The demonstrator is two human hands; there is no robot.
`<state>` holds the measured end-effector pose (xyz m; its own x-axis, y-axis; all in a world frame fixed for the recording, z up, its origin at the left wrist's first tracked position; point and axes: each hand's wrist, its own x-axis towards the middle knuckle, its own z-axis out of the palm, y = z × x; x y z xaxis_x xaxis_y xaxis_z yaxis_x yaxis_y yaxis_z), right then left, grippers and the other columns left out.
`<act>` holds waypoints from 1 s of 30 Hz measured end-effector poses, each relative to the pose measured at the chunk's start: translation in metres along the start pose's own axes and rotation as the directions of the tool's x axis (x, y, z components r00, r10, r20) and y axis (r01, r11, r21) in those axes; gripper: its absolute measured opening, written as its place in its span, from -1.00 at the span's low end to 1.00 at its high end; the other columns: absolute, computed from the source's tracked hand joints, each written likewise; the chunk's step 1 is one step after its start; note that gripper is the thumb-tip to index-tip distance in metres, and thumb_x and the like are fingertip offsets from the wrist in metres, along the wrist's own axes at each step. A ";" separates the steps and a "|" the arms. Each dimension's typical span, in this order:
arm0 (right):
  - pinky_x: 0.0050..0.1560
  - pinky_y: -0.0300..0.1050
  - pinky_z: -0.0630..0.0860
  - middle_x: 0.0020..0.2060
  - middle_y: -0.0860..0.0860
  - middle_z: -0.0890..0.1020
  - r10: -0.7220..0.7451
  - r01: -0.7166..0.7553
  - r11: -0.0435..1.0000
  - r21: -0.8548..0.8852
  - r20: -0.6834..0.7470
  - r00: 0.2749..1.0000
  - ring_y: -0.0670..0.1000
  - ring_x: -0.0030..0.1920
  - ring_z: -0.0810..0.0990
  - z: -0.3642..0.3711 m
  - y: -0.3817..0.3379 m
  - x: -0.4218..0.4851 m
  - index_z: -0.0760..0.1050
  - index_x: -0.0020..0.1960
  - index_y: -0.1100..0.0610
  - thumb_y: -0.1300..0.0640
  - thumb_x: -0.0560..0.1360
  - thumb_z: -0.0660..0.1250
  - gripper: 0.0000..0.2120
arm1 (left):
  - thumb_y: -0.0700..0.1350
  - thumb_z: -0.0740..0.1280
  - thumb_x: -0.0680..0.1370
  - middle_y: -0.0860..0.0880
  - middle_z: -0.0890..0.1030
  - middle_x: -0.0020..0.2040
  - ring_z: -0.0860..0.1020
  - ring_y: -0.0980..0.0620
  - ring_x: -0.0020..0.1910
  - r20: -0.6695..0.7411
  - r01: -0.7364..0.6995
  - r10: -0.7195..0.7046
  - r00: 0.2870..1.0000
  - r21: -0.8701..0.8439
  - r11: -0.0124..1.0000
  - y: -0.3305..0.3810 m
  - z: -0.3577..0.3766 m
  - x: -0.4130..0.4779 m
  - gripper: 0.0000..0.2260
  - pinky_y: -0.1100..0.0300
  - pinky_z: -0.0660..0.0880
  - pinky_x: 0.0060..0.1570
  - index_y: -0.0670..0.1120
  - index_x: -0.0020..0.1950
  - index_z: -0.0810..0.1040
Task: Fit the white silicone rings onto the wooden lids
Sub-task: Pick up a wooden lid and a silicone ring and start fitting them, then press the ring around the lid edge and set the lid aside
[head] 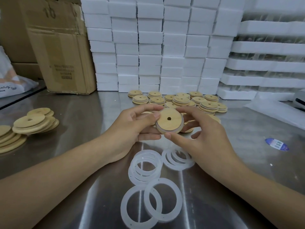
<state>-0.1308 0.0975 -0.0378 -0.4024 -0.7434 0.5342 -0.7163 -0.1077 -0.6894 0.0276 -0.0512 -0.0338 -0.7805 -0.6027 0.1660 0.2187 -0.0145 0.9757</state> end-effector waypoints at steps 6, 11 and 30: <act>-0.08 -0.35 0.52 0.07 -0.21 0.68 0.023 -0.021 0.999 0.046 -0.049 0.999 -0.13 -0.02 0.65 -0.001 -0.003 0.002 0.56 0.31 -0.18 -0.06 0.36 0.64 -0.44 | -0.08 0.47 0.60 -0.15 0.76 0.21 0.77 -0.15 0.12 0.050 -0.004 0.003 0.999 0.028 1.000 0.002 -0.001 -0.002 -0.63 0.17 0.69 0.02 0.06 0.42 0.64; -0.05 -0.41 0.49 0.04 -0.22 0.69 0.000 0.003 0.999 0.040 -0.089 0.996 -0.19 0.00 0.65 -0.002 0.007 0.006 0.58 0.28 -0.17 -0.04 0.38 0.65 -0.49 | -0.04 0.41 0.66 -0.11 0.75 0.24 0.76 -0.17 0.14 0.033 -0.002 0.002 0.999 0.010 1.000 0.001 -0.001 0.000 -0.72 0.21 0.67 -0.05 0.10 0.37 0.68; 0.20 -0.18 0.41 0.09 -0.19 0.62 0.125 -0.148 0.928 -0.342 -0.087 0.988 -0.10 0.18 0.56 -0.034 0.055 0.029 0.64 0.20 -0.07 -0.01 0.53 0.52 -0.74 | -0.11 0.43 0.67 0.14 0.76 -0.01 0.70 0.20 -0.06 -0.161 -0.087 0.272 0.949 0.694 0.714 0.027 -0.019 0.001 -0.84 0.23 0.53 -0.07 0.12 0.01 0.76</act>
<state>-0.2012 0.0926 -0.0439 -0.5371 -0.6907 0.4843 -0.8004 0.2360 -0.5511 0.0438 -0.0679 -0.0101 -0.5868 -0.7043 0.3995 -0.1829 0.5959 0.7819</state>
